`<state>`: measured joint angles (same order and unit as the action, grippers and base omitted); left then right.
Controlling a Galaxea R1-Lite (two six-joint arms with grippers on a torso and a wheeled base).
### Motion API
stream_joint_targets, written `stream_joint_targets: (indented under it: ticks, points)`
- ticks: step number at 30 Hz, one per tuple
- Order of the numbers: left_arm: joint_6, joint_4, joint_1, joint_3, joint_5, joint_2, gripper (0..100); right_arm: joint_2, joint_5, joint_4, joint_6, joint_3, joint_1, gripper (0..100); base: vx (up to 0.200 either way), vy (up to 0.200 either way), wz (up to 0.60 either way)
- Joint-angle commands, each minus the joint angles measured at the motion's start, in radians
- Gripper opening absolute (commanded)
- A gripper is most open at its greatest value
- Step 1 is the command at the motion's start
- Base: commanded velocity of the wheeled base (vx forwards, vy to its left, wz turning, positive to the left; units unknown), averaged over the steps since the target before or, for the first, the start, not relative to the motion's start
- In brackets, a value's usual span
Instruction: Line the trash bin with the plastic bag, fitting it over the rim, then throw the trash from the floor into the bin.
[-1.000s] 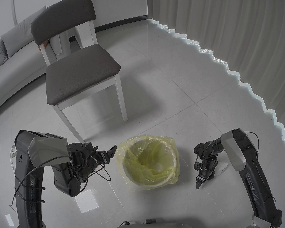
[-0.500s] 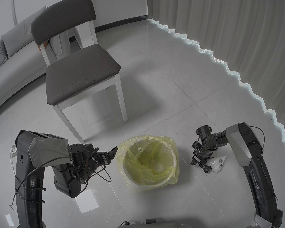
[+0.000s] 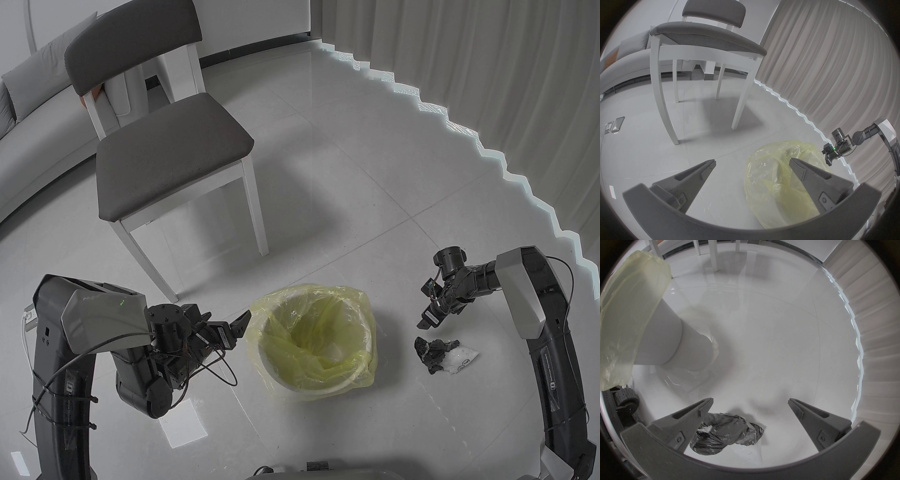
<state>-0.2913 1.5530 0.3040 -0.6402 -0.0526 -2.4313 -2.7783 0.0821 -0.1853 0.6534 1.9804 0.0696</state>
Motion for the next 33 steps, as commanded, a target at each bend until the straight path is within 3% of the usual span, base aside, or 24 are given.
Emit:
stream_joint_targets:
  ticks: [1,11,23,33]
  points:
    - [0.0,0.018,0.003,-0.001,0.0,-0.003,100,-0.02,0.002,-0.003,-0.001,0.0,-0.008,100,0.0,0.0,0.0]
    - [0.0,0.018,0.003,-0.001,0.011,-0.012,100,-0.015,0.011,-0.077,-0.008,-0.045,0.004,100,0.0,0.0,0.0]
    - [0.0,0.018,0.017,0.001,0.03,-0.006,100,0.083,0.011,-0.06,-0.006,-0.19,0.044,100,0.0,0.0,0.0]
    - [0.0,0.018,0.018,-0.001,0.042,-0.006,100,0.034,0.011,-0.22,-0.001,-0.025,0.044,100,0.0,0.0,0.0]
